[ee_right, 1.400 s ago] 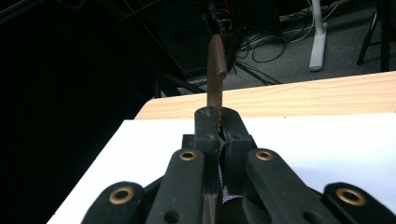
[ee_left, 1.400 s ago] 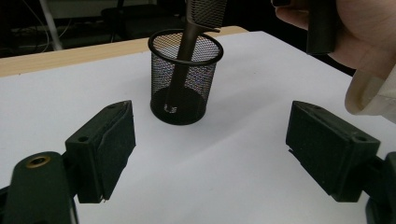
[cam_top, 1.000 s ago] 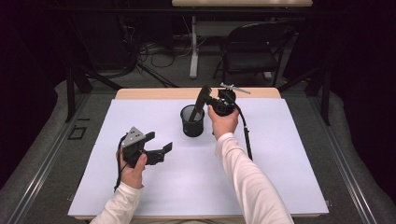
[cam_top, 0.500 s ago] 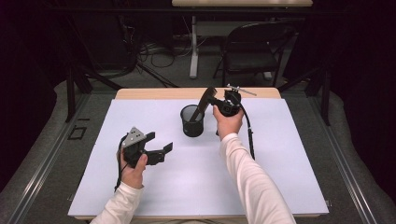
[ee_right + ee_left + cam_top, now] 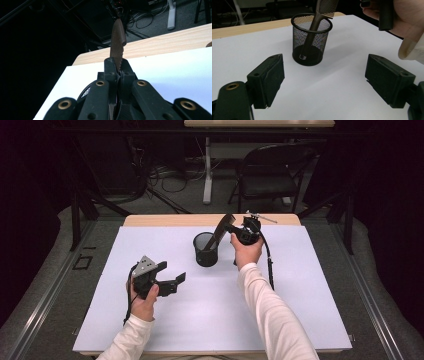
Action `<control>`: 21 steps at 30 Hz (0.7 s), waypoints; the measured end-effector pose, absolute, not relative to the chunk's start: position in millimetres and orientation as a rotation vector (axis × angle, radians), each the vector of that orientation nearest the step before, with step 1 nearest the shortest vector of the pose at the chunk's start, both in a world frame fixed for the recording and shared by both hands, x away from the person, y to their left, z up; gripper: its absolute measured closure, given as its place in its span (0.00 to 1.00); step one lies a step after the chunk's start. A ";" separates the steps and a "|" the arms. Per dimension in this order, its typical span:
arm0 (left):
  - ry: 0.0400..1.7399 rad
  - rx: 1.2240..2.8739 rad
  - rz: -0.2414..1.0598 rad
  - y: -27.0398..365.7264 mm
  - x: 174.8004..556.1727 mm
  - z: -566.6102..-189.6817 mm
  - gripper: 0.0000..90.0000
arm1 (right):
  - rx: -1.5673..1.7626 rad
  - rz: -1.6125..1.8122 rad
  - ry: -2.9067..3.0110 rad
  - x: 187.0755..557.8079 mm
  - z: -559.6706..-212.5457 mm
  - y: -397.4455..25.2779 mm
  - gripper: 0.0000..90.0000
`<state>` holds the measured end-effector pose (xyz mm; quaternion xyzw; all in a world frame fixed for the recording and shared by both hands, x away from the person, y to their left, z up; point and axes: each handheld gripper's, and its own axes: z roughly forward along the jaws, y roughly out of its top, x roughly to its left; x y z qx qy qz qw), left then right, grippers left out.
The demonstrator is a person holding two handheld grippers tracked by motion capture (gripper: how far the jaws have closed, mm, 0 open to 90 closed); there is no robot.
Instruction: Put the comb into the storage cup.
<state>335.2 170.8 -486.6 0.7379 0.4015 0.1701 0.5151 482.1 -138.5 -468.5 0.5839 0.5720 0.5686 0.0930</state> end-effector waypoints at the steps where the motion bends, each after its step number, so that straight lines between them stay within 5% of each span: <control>1: 0.964 1.771 0.409 170.8 335.6 -486.7 0.18 | 1.736 1.689 1.698 482.5 -468.6 -138.8 0.97; 10: 0.974 1.768 0.408 171.9 337.0 -487.1 0.18 | 1.726 1.692 1.724 482.0 -468.3 -139.5 0.92; 21: 0.977 1.768 0.416 173.6 337.5 -486.6 0.18 | 1.668 1.694 1.738 477.8 -465.9 -133.9 0.74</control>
